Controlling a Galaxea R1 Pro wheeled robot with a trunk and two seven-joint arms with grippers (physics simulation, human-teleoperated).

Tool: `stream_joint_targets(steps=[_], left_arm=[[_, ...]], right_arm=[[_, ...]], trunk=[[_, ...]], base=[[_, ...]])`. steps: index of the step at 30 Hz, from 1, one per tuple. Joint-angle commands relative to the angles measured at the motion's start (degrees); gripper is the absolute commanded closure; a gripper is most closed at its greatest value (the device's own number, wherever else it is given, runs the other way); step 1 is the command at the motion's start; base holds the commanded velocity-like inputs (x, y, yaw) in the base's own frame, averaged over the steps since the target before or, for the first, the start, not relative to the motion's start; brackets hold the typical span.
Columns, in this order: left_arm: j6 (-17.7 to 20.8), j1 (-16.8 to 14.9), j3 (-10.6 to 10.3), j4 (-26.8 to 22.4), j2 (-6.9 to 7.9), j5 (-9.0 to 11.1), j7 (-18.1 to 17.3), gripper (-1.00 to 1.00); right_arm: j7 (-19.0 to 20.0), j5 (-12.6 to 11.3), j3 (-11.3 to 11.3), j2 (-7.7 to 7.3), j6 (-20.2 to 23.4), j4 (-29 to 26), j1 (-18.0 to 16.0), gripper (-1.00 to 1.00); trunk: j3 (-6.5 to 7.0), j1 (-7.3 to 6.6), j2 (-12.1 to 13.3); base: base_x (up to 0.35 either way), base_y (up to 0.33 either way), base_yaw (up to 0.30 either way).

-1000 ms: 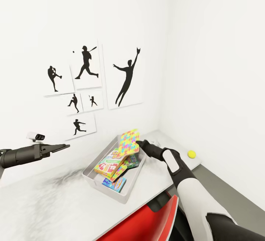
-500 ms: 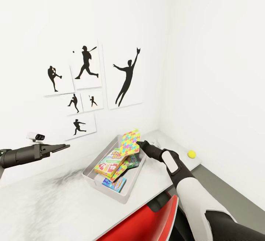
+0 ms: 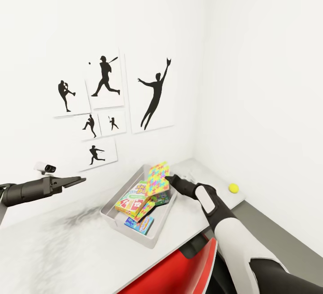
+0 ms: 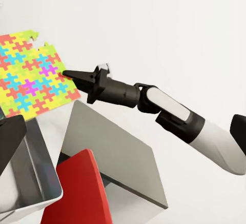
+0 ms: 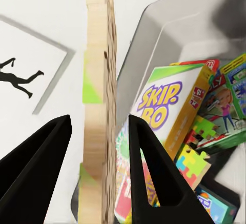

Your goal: Put all the toys in the child's room - the three board games (two on the bed and one on the table), the two jigsaw puzzles on the table, and the tennis ball on the table - inside the toy box on the table in the child's room.

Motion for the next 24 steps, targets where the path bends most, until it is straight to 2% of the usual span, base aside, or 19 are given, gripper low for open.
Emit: stream_joint_targets(steps=[1, 10, 24], left_arm=[[0.6, 0.0, 0.0, 0.1, 0.02, 0.0, -0.2, -1.0], [0.6, 0.0, 0.0, 0.2, 0.03, 0.0, -0.2, -1.0], [0.6, 0.0, -0.1, 0.2, 0.03, 0.0, -0.2, -1.0]], right_arm=[[0.1, 0.3, -0.1, 0.08, 0.4, 0.0, 0.0, 1.0], [0.6, 2.7, 2.6, 0.08, 0.6, -0.2, 0.0, 1.0], [0.8, 1.9, 2.0, 0.08, 2.3, -0.6, -0.1, 1.0]], trunk=[[-0.03, 0.02, 0.0], [-0.03, 0.02, 0.0], [-0.03, 0.02, 0.0]], base=[[0.0, 0.0, 0.0], [0.0, 0.0, 0.0], [0.0, 0.0, 0.0]])
